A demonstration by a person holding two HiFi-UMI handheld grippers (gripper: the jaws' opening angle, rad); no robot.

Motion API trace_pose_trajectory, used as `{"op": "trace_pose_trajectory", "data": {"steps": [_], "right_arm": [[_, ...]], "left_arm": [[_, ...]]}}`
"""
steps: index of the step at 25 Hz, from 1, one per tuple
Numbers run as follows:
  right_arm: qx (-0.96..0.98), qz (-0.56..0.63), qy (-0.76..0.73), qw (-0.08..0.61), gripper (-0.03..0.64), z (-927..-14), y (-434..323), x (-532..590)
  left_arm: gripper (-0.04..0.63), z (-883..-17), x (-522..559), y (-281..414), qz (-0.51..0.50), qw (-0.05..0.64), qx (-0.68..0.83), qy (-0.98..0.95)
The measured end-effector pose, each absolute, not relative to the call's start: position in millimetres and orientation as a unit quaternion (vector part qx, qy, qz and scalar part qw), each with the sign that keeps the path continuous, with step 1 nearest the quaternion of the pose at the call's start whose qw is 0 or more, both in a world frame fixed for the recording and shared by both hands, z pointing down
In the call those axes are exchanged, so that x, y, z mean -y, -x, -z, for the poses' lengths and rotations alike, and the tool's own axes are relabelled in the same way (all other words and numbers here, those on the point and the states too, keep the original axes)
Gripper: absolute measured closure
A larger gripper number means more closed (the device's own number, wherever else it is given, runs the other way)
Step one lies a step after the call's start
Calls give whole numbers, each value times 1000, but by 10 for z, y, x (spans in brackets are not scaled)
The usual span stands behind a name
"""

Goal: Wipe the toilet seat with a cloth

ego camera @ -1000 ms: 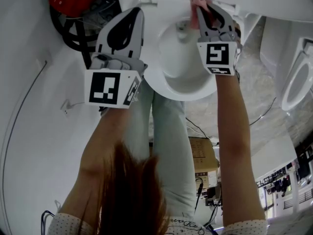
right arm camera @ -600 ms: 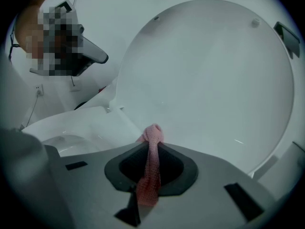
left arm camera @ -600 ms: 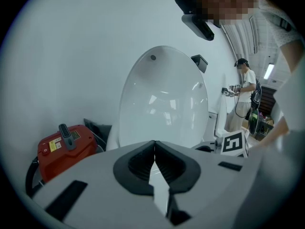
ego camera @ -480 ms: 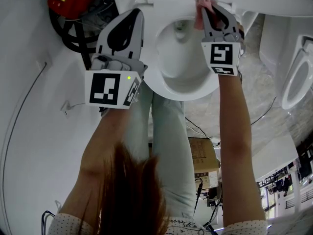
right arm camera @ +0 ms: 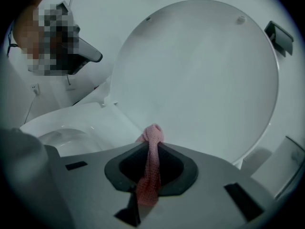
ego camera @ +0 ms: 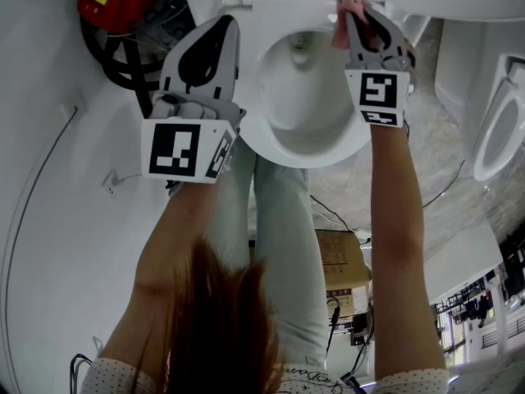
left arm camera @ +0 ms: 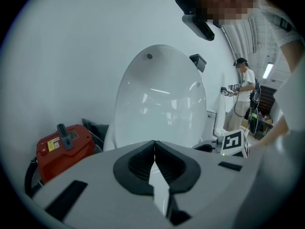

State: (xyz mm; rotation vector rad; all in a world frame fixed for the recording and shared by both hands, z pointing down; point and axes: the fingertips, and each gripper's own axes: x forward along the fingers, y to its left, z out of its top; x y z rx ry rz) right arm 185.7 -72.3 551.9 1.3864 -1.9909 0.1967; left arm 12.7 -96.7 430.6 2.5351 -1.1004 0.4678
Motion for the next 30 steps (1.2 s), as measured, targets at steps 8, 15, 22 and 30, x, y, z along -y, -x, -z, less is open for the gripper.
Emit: {"op": "trace_pose_trajectory", "data": {"steps": [8,15,22,30], "right_arm": [[756,-84,-551,343,560,-5534,-1999,668],[749,-89,-559,344,560,-5545,-2118,628],[740,-96,-571,343,560,-5560,-2249,578],[722,-127,-603,315,561,-5578,-2379,514]], "left_arm": [[592,-4318,935,-151,-166,170,386,-891],[591,-4317,920,-196,-166,168,383,-893],[591,-4341,887,-232,-168,168,377,-895],[591,-4330,901,-285,-170,165,372,-898]]}}
